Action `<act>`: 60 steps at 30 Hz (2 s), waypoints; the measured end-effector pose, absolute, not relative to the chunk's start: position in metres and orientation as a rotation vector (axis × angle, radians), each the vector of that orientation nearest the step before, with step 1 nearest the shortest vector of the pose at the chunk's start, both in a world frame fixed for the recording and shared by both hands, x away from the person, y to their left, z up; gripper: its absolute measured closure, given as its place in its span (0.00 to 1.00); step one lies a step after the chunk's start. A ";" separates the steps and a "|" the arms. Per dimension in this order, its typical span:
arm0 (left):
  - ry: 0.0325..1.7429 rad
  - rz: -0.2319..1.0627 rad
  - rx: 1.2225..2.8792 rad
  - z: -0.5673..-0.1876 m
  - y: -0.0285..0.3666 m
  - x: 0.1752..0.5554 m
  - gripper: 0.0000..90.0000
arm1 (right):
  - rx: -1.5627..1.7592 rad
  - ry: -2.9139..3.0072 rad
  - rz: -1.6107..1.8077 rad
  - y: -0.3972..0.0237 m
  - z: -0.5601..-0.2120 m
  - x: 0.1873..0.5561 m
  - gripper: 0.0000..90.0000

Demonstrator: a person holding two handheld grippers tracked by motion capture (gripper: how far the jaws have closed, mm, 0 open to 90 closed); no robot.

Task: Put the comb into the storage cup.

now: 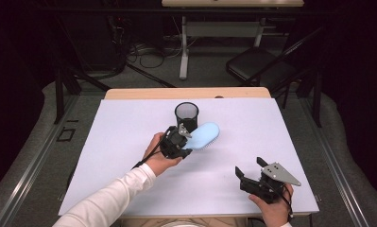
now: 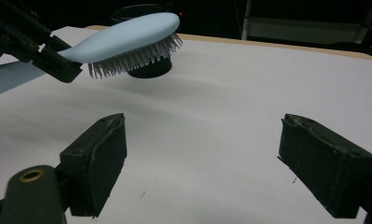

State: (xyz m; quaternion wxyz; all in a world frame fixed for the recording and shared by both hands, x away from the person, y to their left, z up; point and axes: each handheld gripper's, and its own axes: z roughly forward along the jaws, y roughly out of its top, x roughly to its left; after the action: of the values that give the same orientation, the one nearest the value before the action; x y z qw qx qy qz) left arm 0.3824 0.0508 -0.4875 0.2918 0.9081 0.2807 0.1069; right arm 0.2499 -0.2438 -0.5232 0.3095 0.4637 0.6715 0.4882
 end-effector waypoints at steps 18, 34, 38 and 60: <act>0.788 0.328 2.296 -0.461 0.067 0.386 0.77 | 1.226 1.829 1.248 -0.240 -0.520 0.253 0.16; 0.814 0.370 2.223 -0.450 0.080 0.386 0.77 | 1.229 1.885 1.258 -0.230 -0.505 0.257 0.14; 0.818 0.386 2.200 -0.447 0.083 0.386 0.77 | 1.225 1.900 1.276 -0.227 -0.499 0.259 0.14; 0.829 0.426 2.119 -0.435 0.095 0.383 0.77 | 1.238 2.010 1.283 -0.209 -0.462 0.310 0.00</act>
State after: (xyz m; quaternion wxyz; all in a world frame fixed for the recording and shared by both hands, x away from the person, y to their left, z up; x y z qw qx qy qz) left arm 0.3833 0.0953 -0.4354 0.4017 0.8382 0.3280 0.1687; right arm 0.3104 -0.2092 -0.4621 0.2256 0.4489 0.7288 0.4653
